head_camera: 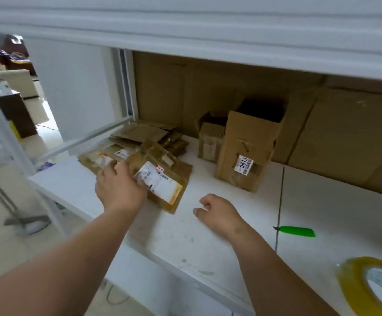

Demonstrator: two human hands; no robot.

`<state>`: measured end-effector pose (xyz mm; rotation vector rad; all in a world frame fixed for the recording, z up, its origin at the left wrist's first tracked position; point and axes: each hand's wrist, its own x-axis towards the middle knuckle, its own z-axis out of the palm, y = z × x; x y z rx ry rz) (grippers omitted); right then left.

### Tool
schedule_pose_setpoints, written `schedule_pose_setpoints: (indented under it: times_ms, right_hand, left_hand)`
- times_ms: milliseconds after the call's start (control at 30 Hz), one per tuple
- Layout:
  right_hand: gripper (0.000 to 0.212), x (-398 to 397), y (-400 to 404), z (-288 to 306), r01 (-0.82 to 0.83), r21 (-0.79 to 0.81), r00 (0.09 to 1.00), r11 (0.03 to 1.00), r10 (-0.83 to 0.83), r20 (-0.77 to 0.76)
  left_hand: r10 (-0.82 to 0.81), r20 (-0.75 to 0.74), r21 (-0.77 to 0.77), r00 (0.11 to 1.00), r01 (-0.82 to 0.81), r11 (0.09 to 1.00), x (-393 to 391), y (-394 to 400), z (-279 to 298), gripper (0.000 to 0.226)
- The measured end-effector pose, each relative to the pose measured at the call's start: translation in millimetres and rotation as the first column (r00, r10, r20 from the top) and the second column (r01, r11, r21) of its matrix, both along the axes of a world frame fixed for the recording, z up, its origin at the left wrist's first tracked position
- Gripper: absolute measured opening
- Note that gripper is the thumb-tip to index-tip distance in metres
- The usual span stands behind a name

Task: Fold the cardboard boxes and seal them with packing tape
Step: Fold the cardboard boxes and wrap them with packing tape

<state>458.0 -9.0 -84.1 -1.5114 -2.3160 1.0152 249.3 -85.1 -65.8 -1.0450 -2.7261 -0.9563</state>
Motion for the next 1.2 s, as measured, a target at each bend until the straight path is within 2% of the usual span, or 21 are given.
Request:
schedule_pose_setpoints:
  times_ms: [133, 233, 267, 333, 433, 500, 567, 667, 733, 800, 833, 900, 967, 1033, 1067, 1133, 1200]
  right_hand:
    - [0.055, -51, -2, -8, 0.013, 0.005, 0.998, 1.000, -0.013, 0.056]
    - [0.050, -79, -7, -13, 0.062, 0.052, 0.988, 0.997, -0.069, 0.136]
    - [0.050, -85, -8, -14, 0.077, 0.073, 0.982, 0.994, -0.088, 0.167]
    - [0.050, -95, -11, -15, 0.121, 0.092, 0.976, 0.988, -0.136, 0.172]
    - [0.049, -101, -14, -15, 0.192, 0.066, 0.976, 0.979, -0.198, 0.088]
    - [0.049, -103, -18, -14, 0.240, 0.007, 0.971, 0.971, -0.240, -0.006]
    - [0.049, -101, -23, -13, 0.275, -0.056, 0.955, 0.960, -0.279, -0.101]
    - [0.044, -93, -28, -13, 0.322, -0.204, 0.875, 0.925, -0.372, -0.308]
    - [0.038, -85, -31, -10, 0.352, -0.314, 0.774, 0.882, -0.463, -0.432]
    - [0.042, -75, -33, -7, 0.379, -0.384, 0.685, 0.842, -0.535, -0.495]
    - [0.047, -69, -35, -4, 0.377, -0.412, 0.651, 0.829, -0.554, -0.518]
    - [0.053, -55, -37, -2, 0.357, -0.471, 0.579, 0.806, -0.587, -0.566]
    - [0.043, -37, -41, 3, 0.348, -0.498, 0.512, 0.794, -0.606, -0.609]
    - [0.027, -18, -46, 7, 0.367, -0.469, 0.500, 0.803, -0.596, -0.629]
    - [0.022, -8, -50, 7, 0.382, -0.447, 0.487, 0.809, -0.587, -0.647]
    - [0.020, 18, -60, 9, 0.415, -0.394, 0.470, 0.820, -0.563, -0.680]
    - [0.024, 36, -71, 13, 0.475, -0.292, 0.505, 0.830, -0.528, -0.682]
  left_hand:
    - [-0.084, 0.029, -0.128, 0.996, 0.087, 0.988, -45, 11, -3, 0.069]
    - [-0.200, 0.160, -0.067, 0.967, 0.213, 0.975, -63, 14, -9, 0.049]
    - [-0.242, 0.159, -0.042, 0.957, 0.251, 0.967, -67, 14, -11, 0.043]
    - [-0.311, 0.064, -0.035, 0.948, 0.314, 0.949, -70, 12, -13, 0.038]
    - [-0.381, -0.121, -0.032, 0.916, 0.380, 0.924, -72, 10, -14, 0.042]
    - [-0.365, -0.176, -0.040, 0.914, 0.364, 0.931, -73, 10, -13, 0.048]
    - [-0.363, -0.165, -0.032, 0.917, 0.363, 0.931, -73, 8, -13, 0.053]
    - [-0.377, 0.004, 0.073, 0.926, 0.376, 0.924, -69, 2, -8, 0.060]
    - [-0.364, 0.093, 0.190, 0.927, 0.342, 0.920, -63, -2, -5, 0.046]
    - [-0.371, 0.211, 0.301, 0.904, 0.301, 0.905, -55, -7, 2, 0.036]
    - [-0.400, 0.291, 0.377, 0.869, 0.281, 0.883, -49, -10, 7, 0.034]
    - [-0.509, 0.444, 0.527, 0.738, 0.245, 0.814, -38, -19, 14, 0.035]
    - [-0.595, 0.544, 0.614, 0.591, 0.203, 0.763, -25, -29, 19, 0.034]
    - [-0.644, 0.583, 0.640, 0.495, 0.208, 0.740, -9, -39, 20, 0.034]
    - [-0.645, 0.593, 0.620, 0.481, 0.237, 0.747, 0, -43, 20, 0.033]
    - [-0.627, 0.591, 0.555, 0.508, 0.307, 0.773, 22, -50, 17, 0.032]
    - [-0.605, 0.589, 0.514, 0.536, 0.329, 0.792, 38, -56, 13, 0.032]
